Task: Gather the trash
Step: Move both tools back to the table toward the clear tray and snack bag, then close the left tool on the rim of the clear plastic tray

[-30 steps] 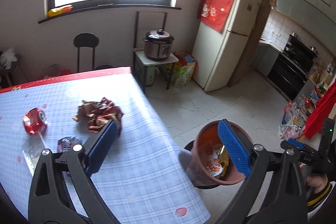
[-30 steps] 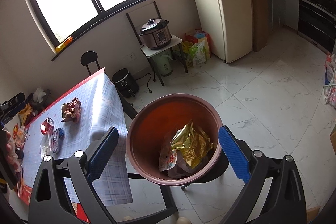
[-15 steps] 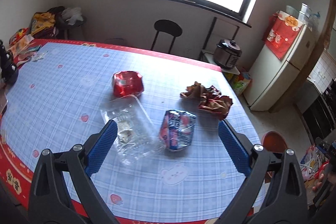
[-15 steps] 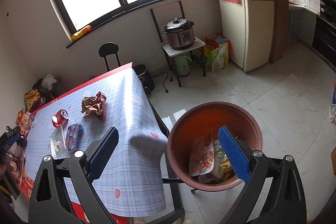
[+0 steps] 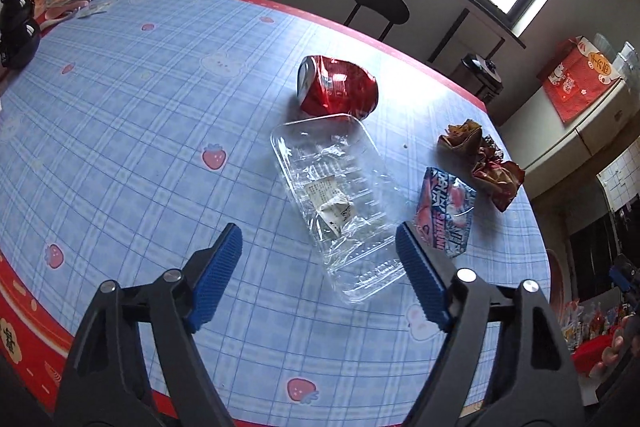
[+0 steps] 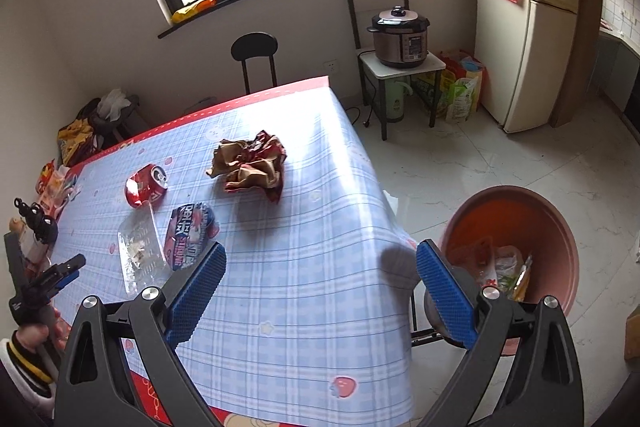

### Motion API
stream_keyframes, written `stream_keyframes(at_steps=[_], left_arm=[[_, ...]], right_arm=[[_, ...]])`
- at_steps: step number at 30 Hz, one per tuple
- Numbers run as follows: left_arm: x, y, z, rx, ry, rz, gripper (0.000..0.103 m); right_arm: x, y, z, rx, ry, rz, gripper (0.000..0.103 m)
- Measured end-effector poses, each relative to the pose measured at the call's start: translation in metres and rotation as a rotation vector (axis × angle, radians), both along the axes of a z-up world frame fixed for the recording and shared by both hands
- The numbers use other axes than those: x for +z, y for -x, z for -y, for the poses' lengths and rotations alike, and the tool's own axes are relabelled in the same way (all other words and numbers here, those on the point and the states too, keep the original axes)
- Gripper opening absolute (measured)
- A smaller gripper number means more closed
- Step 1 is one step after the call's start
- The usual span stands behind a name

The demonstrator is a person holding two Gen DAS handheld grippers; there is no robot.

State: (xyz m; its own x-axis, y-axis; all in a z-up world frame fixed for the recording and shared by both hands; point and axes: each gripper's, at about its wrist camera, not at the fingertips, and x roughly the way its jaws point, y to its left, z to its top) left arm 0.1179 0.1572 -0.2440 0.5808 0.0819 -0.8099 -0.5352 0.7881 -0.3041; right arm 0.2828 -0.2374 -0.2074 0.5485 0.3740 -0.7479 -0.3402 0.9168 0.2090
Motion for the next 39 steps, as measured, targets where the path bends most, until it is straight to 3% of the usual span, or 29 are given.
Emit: stream_keyframes(at_steps=[5, 14, 17, 20, 22, 25, 39], left_arm=[[-0.03, -0.028, -0.011, -0.043, 0.041, -0.032, 0.067], [-0.07, -0.052, -0.009, -0.125, 0.033, -0.105, 0.065], [-0.073, -0.052, -0.004, -0.164, -0.007, -0.107, 0.064], [-0.073, -0.05, -0.004, -0.166, -0.041, -0.12, 0.043], [-0.074, -0.046, -0.01, -0.173, -0.025, -0.114, 0.023], [-0.074, -0.035, -0.02, -0.168, -0.022, -0.103, 0.016], [-0.071, 0.038, -0.073, -0.028, -0.01, -0.113, 0.014]], right_arm=[[-0.003, 0.004, -0.043, 0.037, 0.033, -0.01, 0.094], [-0.028, 0.006, -0.089, 0.045, 0.062, -0.08, 0.094], [-0.036, 0.004, -0.103, 0.052, 0.062, -0.099, 0.094], [-0.045, 0.002, -0.121, 0.074, 0.069, -0.11, 0.094], [-0.051, 0.0, -0.135, 0.095, 0.071, -0.113, 0.094], [-0.062, -0.005, -0.155, 0.129, 0.065, -0.12, 0.094], [-0.121, -0.039, -0.237, 0.207, 0.066, -0.158, 0.094]])
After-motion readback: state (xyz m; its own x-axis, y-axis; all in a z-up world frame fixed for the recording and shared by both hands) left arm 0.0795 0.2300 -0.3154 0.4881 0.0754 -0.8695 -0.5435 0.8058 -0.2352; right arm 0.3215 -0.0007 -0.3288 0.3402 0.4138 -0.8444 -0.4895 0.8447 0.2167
